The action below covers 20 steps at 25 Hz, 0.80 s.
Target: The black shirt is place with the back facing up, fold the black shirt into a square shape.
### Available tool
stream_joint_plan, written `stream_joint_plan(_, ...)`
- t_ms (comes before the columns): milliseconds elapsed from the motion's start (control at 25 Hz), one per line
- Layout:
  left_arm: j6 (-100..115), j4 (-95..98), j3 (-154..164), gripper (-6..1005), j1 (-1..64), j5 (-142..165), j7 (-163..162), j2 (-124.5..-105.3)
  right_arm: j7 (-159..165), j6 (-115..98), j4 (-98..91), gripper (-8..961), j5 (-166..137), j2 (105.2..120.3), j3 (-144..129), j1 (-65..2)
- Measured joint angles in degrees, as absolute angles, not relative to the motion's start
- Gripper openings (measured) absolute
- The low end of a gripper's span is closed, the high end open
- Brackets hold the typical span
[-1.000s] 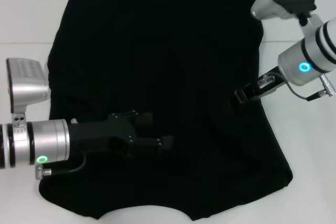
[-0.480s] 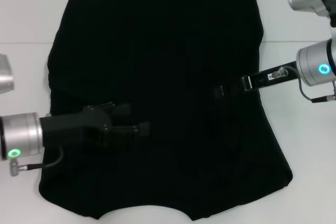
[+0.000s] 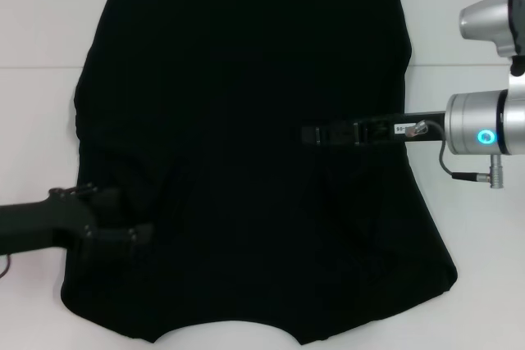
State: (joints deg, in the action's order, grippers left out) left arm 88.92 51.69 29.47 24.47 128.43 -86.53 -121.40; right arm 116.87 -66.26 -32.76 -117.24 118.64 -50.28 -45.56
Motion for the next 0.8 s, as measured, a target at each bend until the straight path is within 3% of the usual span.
stream_joint_plan(320,88.7,55.6,29.8,936,23.8,137.4,-80.7,-121.87,116.6,-63.1,-32.0,789,-116.3,119.66,-50.3,-47.2)
stream_joint_plan(800,85.7,59.6,30.1,934,21.6,139.5,-72.9,-124.10,116.9,-62.0,-31.6,789,-113.2,119.63,-50.3,-47.1)
